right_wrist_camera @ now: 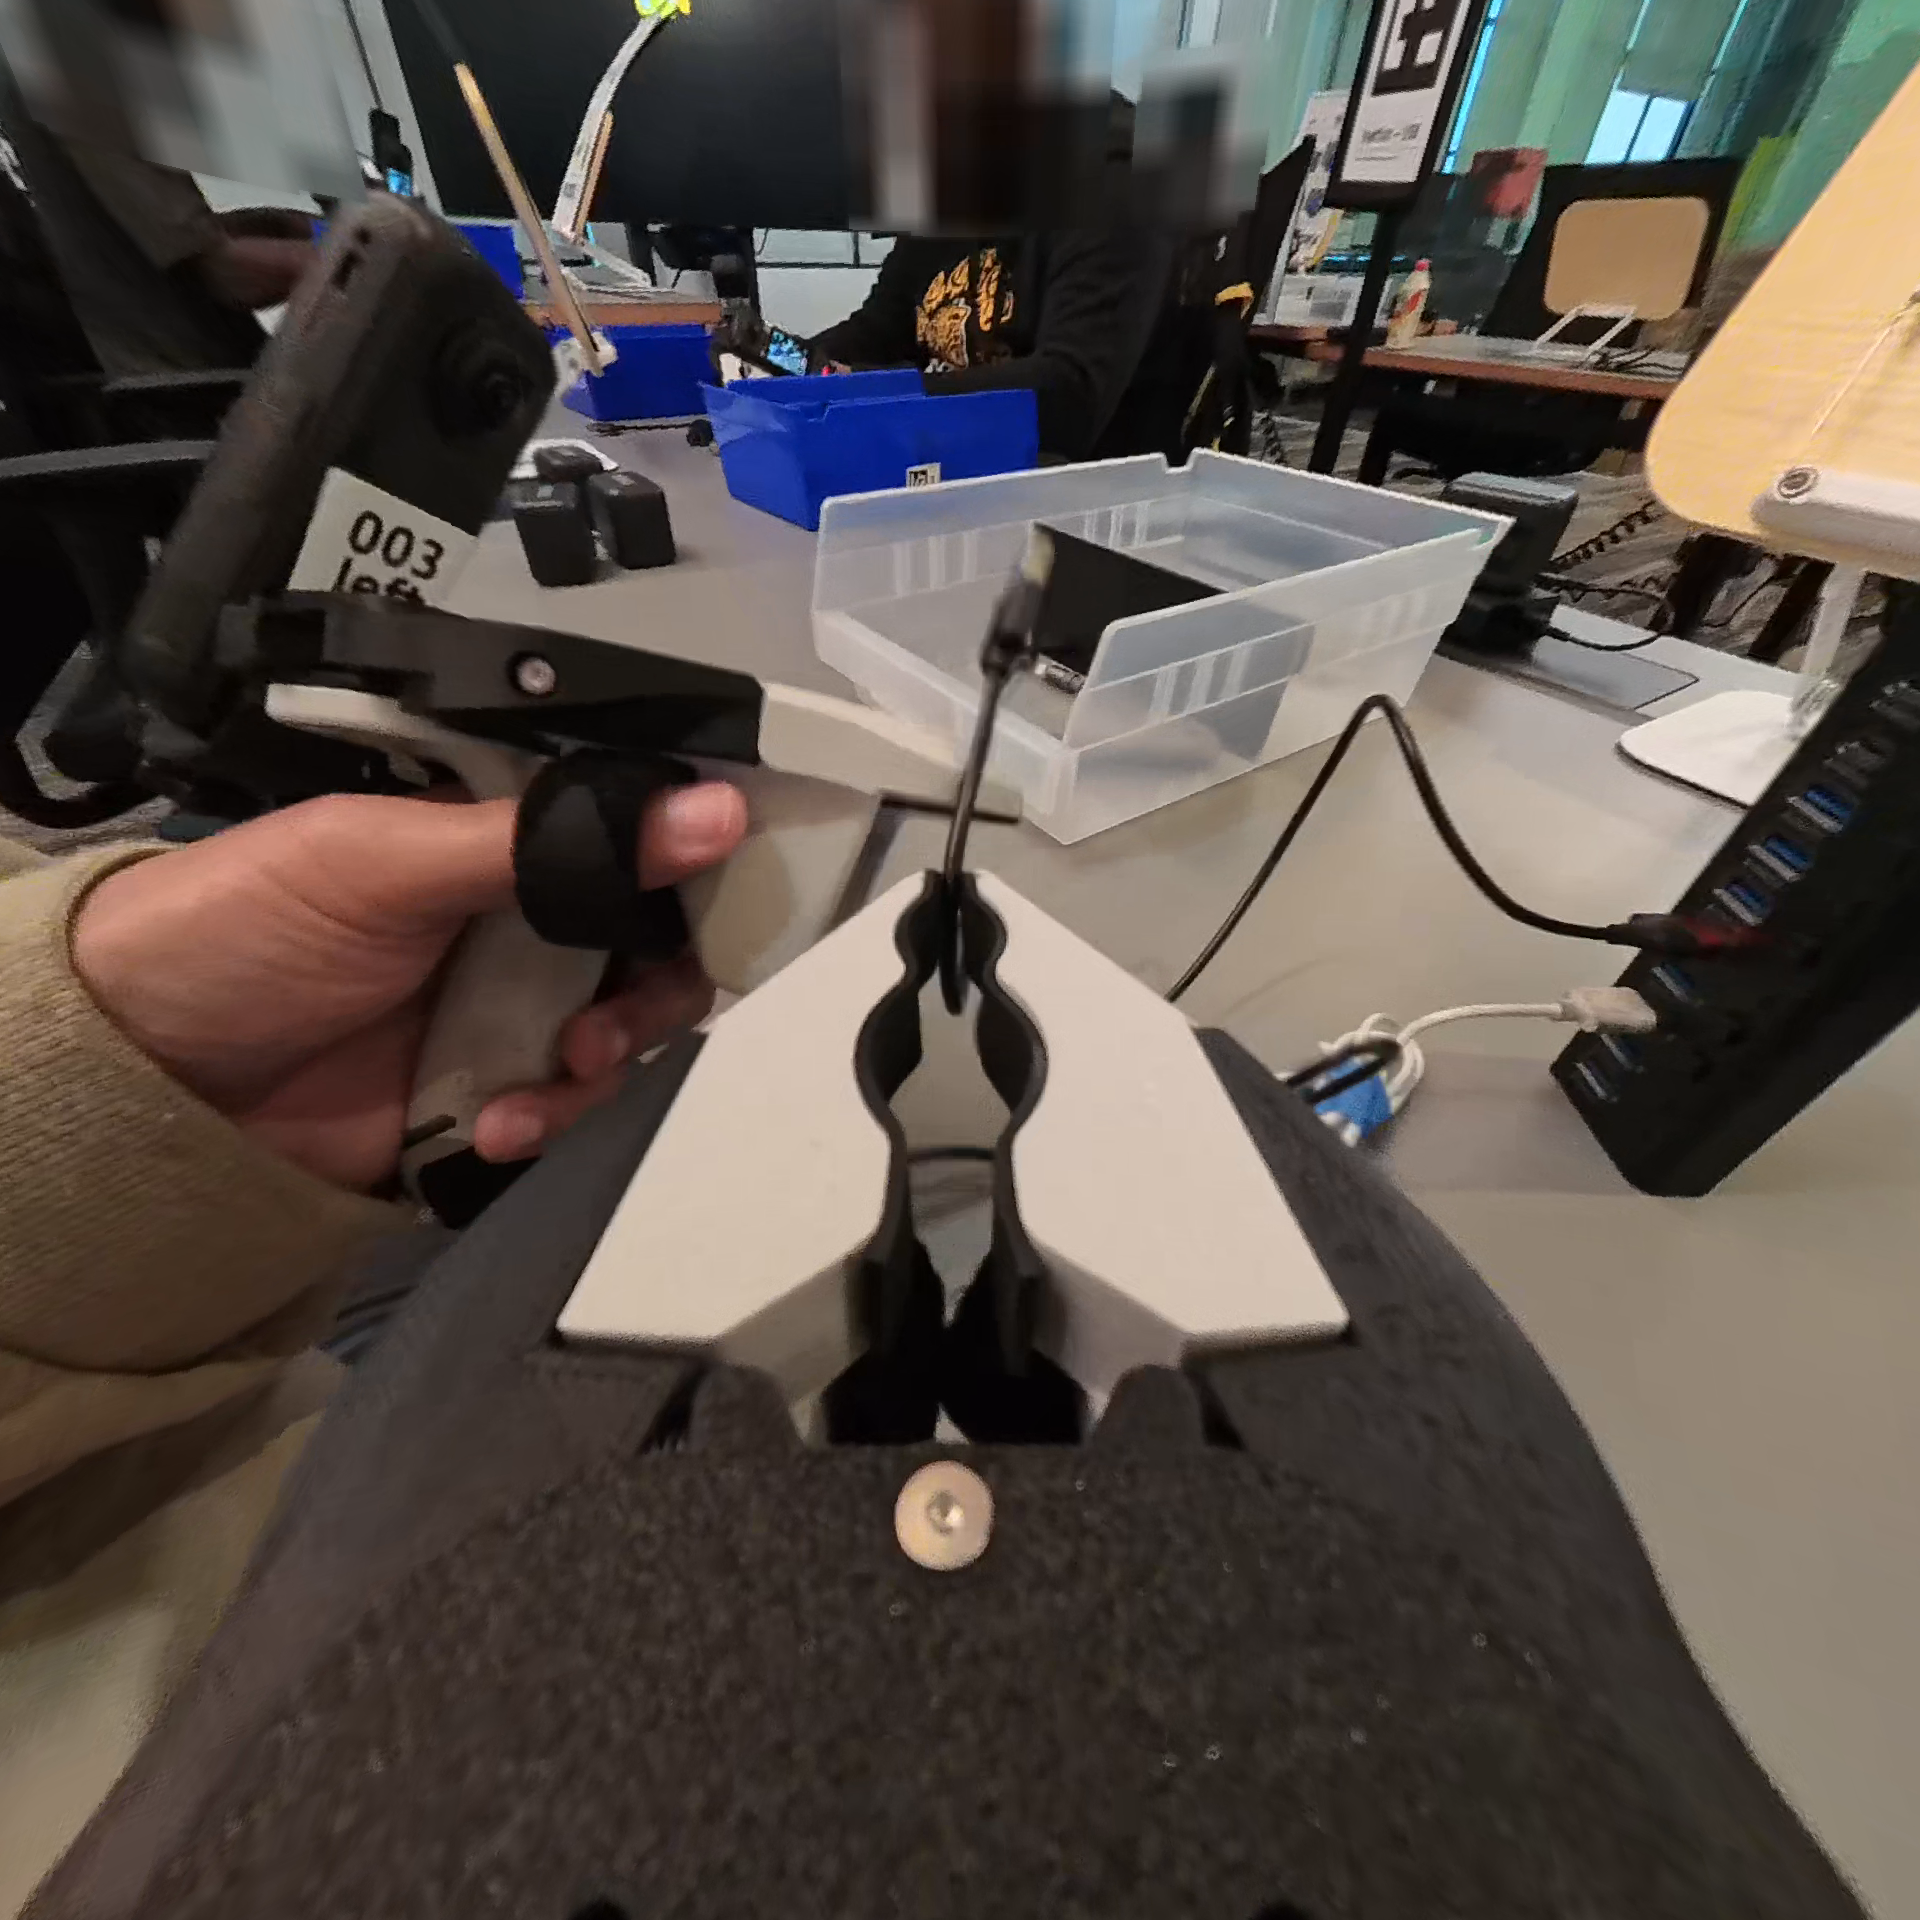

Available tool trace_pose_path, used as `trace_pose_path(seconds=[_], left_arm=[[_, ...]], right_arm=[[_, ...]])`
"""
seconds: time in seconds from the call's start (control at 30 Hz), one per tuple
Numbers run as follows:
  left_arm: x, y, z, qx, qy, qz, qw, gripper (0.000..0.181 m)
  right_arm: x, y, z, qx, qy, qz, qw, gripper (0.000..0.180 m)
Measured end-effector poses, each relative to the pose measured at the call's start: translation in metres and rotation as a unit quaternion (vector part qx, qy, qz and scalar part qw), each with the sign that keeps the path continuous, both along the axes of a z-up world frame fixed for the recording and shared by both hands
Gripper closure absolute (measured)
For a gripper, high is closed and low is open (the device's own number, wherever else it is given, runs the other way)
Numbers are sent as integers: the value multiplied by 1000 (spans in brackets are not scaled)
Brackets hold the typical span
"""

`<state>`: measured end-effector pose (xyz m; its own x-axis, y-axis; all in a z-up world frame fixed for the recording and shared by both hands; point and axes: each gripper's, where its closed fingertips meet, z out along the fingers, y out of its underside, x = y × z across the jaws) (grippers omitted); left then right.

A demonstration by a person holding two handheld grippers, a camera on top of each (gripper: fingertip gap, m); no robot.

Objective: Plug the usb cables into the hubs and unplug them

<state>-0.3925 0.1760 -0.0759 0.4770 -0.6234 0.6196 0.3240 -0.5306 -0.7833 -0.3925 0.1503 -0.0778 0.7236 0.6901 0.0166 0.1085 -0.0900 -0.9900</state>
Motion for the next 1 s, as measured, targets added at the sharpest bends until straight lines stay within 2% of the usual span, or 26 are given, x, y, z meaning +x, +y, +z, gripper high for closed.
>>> trace_pose_path(seconds=[0.03, 0.17, 0.27, 0.4, 0.5, 0.63, 0.77, 0.8, 0.87, 0.93, 1.0], left_arm=[[0, -1, 4, 7, -11, -2, 1000, 181], [1, -4, 7, 2, -30, -14, 999, 172], [5, -7, 11, 1, -48, -25, 999, 158], [13, -8, 3, 2, -10, -29, 1000, 159], [11, -7, 1, 5, 8, -18, 1000, 173], [7, -7, -8, 12, 74, -36, 997, 178], [-7, -6, -23, 52, 202, -67, 976, 178], [-5, -11, -29, 61, 231, -93, 966, 178], [1, -20, -38, 82, 274, -130, 949, 178], [9, -26, -43, 84, 279, -154, 944, 178], [14, -29, -47, 89, 293, -163, 938, 178]], right_arm=[[0, 0, 1, 5, 2, -2, 1000, 177], [8, 6, 3, 0, 4, -25, 1000, 178], [10, 10, -2, -19, 10, -30, 999, 177], [5, 6, -1, -13, 8, -23, 1000, 177], [1, 5, -6, -21, 3, -21, 1000, 177], [-6, 1, -18, -66, 14, 33, 997, 173], [22, 11, 4, -69, 65, 77, 992, 154], [24, 12, 6, -85, 78, 100, 988, 152], [22, 13, 1, -134, 96, 143, 976, 136], [18, 8, 1, -166, 124, 187, 960, 135], [18, 8, 3, -177, 143, 197, 954, 143]])
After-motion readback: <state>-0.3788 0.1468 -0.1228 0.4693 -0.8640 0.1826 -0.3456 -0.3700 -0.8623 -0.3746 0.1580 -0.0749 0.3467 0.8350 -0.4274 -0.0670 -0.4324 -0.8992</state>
